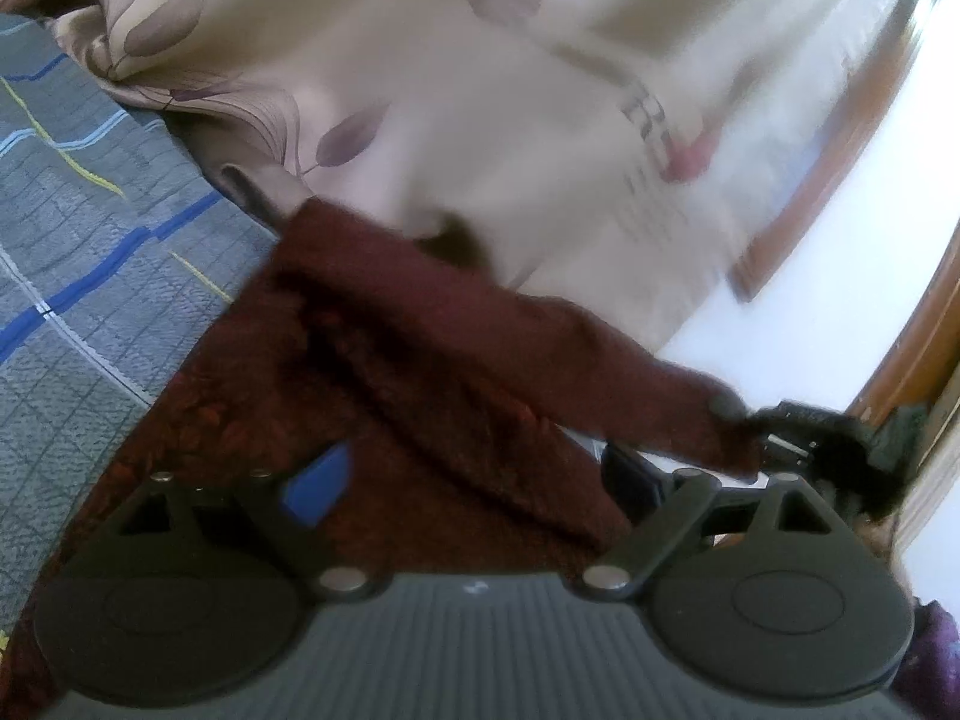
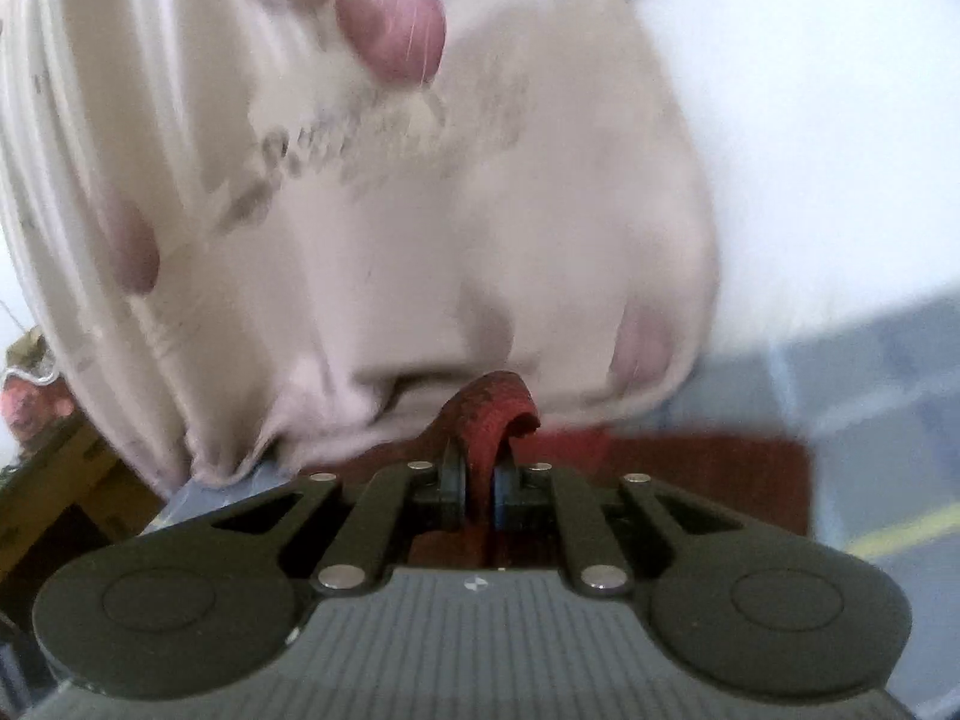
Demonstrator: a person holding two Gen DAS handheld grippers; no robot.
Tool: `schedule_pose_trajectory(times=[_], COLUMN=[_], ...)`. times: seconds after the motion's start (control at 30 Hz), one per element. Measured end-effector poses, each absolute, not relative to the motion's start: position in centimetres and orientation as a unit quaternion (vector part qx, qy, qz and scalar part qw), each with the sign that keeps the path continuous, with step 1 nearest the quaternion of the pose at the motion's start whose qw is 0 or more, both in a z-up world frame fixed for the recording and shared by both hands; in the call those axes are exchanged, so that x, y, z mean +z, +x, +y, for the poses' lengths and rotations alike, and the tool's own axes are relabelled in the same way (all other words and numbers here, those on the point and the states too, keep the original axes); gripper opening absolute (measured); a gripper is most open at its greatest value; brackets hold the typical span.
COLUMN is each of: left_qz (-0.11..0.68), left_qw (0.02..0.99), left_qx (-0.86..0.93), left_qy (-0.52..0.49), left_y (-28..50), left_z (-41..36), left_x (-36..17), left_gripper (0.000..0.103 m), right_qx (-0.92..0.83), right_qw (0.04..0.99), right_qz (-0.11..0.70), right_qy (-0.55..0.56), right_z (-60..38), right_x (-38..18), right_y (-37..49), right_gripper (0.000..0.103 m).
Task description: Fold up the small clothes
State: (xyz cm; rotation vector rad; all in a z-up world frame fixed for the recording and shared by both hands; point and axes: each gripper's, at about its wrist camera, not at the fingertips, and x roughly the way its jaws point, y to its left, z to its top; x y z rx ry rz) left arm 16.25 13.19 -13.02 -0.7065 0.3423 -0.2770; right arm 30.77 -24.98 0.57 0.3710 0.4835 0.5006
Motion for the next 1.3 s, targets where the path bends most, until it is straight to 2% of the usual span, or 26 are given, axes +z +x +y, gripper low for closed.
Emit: schedule_pose_trajectory(times=[0.1, 0.27, 0.43, 0.63, 0.67, 0.73, 0.77, 0.8, 0.97, 1.03, 1.1, 1.2, 1.3], left_qz=[0.17, 0.171, 0.175, 0.176, 0.176, 0.172, 0.175, 0.175, 0.205, 0.202, 0.198, 0.207, 0.186], left_qw=[0.913, 0.912, 0.911, 0.908, 0.906, 0.901, 0.897, 0.896, 0.893, 0.889, 0.885, 0.888, 0.884], left_qx=[-0.131, -0.127, -0.121, -0.12, -0.12, -0.124, -0.133, -0.142, -0.156, -0.144, -0.145, -0.085, -0.057], left_qy=[-0.348, -0.35, -0.353, -0.36, -0.365, -0.378, -0.384, -0.384, -0.369, -0.384, -0.396, -0.401, -0.425], left_y=[16.2, 16.2, 16.4, 16.5, 16.5, 16.4, 16.5, 16.7, 20.4, 22.3, 23.9, 25.4, 25.0], left_z=[13.1, 13.0, 13.0, 13.2, 13.4, 13.7, 13.8, 13.9, 13.9, 14.3, 14.7, 15.9, 17.6], left_x=[-13.1, -13.1, -13.2, -13.4, -13.5, -13.4, -13.0, -12.5, -11.0, -11.1, -11.6, -12.5, -13.8], left_gripper=[0.092, 0.092, 0.092, 0.092, 0.092, 0.092, 0.092, 0.092, 0.093, 0.093, 0.093, 0.093, 0.092], right_qx=[0.212, 0.176, 0.181, 0.179, 0.181, 0.193, 0.202, 0.198, 0.172, 0.177, 0.19, 0.205, 0.191], right_qw=[0.931, 0.916, 0.908, 0.893, 0.89, 0.883, 0.879, 0.882, 0.915, 0.922, 0.923, 0.925, 0.918], right_qz=[0.239, 0.292, 0.293, 0.311, 0.309, 0.301, 0.292, 0.279, 0.23, 0.223, 0.226, 0.242, 0.292], right_qy=[0.175, 0.213, 0.24, 0.272, 0.282, 0.304, 0.318, 0.326, 0.282, 0.263, 0.248, 0.211, 0.189], right_z=[-27.5, -30.6, -30.4, -30.4, -30.5, -30.9, -31.1, -31.5, -32.1, -32.1, -31.6, -30.0, -28.5], right_x=[0.2, -5.5, -8.7, -11.6, -11.8, -11.7, -11.4, -11.0, -8.1, -7.1, -6.5, -6.2, -7.5], right_y=[33.0, 35.4, 35.6, 36.1, 36.0, 35.8, 35.4, 34.6, 31.9, 31.7, 32.3, 33.7, 35.6], right_gripper=[0.014, 0.014, 0.015, 0.022, 0.025, 0.046, 0.065, 0.074, 0.073, 0.067, 0.053, 0.048, 0.047])
